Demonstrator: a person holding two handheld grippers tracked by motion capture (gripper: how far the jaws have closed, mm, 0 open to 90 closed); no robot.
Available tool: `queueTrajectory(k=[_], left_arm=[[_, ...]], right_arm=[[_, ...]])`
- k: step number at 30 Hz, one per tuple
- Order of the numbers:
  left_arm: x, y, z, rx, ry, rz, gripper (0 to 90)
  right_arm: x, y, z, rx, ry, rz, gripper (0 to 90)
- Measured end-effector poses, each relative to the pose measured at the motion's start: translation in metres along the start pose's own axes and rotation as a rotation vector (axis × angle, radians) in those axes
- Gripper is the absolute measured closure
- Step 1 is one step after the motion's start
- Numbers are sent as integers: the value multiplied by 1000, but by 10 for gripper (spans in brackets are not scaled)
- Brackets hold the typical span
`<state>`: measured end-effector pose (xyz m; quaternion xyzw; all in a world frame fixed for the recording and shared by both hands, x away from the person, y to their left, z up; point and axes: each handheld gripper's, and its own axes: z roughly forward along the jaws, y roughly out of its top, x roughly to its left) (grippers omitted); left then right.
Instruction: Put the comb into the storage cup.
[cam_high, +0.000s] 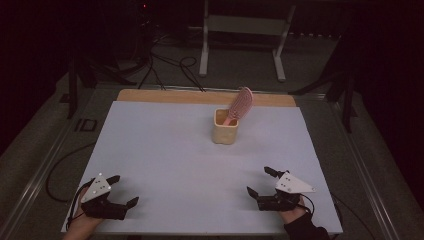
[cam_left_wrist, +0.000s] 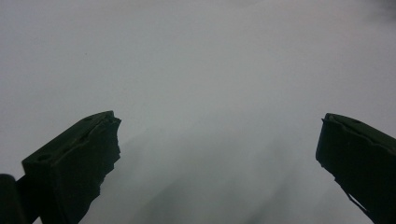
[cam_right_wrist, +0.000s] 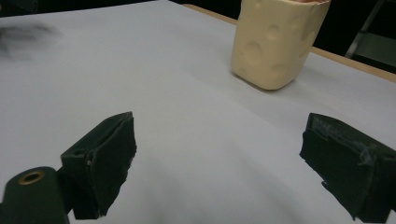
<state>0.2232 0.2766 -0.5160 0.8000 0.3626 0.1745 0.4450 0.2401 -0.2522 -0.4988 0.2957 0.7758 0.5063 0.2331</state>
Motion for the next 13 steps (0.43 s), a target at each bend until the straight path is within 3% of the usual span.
queueTrajectory(k=[13], left_arm=[[-2, 0, 0, 1, -23, 0, 0]], right_arm=[[-1, 0, 0, 0, 0, 4, 98]])
